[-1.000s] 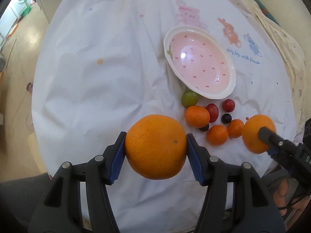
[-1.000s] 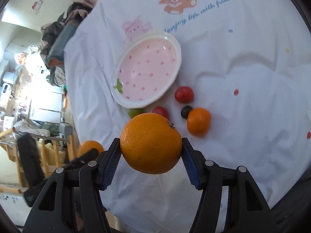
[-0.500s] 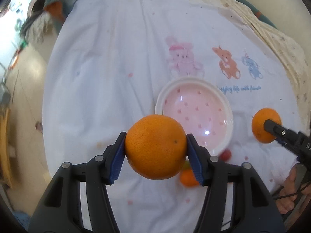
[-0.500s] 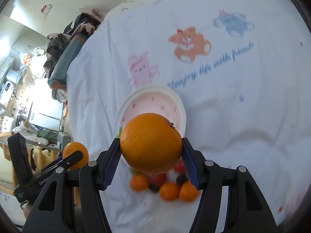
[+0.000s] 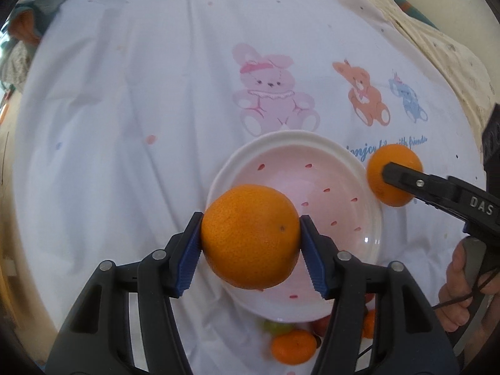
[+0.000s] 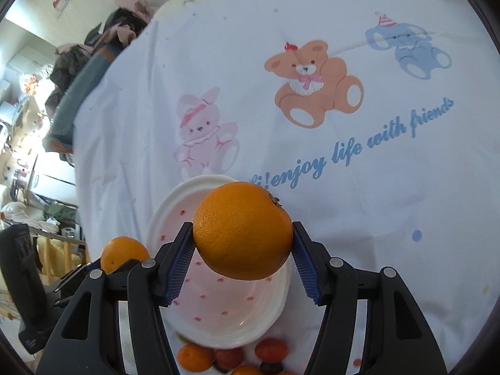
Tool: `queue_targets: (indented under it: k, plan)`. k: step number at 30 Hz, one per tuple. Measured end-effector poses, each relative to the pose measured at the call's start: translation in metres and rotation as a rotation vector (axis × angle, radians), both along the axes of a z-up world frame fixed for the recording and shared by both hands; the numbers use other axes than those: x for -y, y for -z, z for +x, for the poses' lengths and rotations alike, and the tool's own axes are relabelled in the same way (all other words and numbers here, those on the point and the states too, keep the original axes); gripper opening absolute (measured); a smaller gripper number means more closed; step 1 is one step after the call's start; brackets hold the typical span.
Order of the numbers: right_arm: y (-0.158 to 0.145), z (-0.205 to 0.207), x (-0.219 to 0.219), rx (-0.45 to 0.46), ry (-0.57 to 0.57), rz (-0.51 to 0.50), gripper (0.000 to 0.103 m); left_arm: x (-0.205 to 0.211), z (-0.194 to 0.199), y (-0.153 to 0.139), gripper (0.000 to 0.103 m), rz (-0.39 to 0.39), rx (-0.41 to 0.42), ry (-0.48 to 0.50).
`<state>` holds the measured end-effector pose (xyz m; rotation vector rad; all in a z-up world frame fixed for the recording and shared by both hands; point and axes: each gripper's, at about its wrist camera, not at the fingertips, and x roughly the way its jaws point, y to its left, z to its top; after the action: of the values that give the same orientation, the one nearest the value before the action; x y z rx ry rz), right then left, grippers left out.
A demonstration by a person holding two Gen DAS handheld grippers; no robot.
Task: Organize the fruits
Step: 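Carry the orange in the left tool over the pink plate while the right tool grasps a tangerine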
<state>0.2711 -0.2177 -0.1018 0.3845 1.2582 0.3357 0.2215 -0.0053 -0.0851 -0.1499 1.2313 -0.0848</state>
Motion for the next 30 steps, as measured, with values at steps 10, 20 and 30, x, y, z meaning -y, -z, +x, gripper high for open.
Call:
queue_targets:
  k: [10, 20, 30]
  plan:
    - [0.018, 0.009, -0.019, 0.024, -0.064, -0.036, 0.063, 0.002, 0.012, 0.024, 0.056, 0.003, -0.031, -0.005]
    - [0.019, 0.011, -0.016, 0.021, -0.073, -0.025, 0.064, 0.01, 0.018, 0.031, 0.056, 0.019, -0.035, 0.018]
    - [0.019, 0.011, -0.017, 0.02, -0.075, -0.018, 0.066, 0.015, 0.02, 0.036, 0.057, 0.02, -0.049, 0.052]
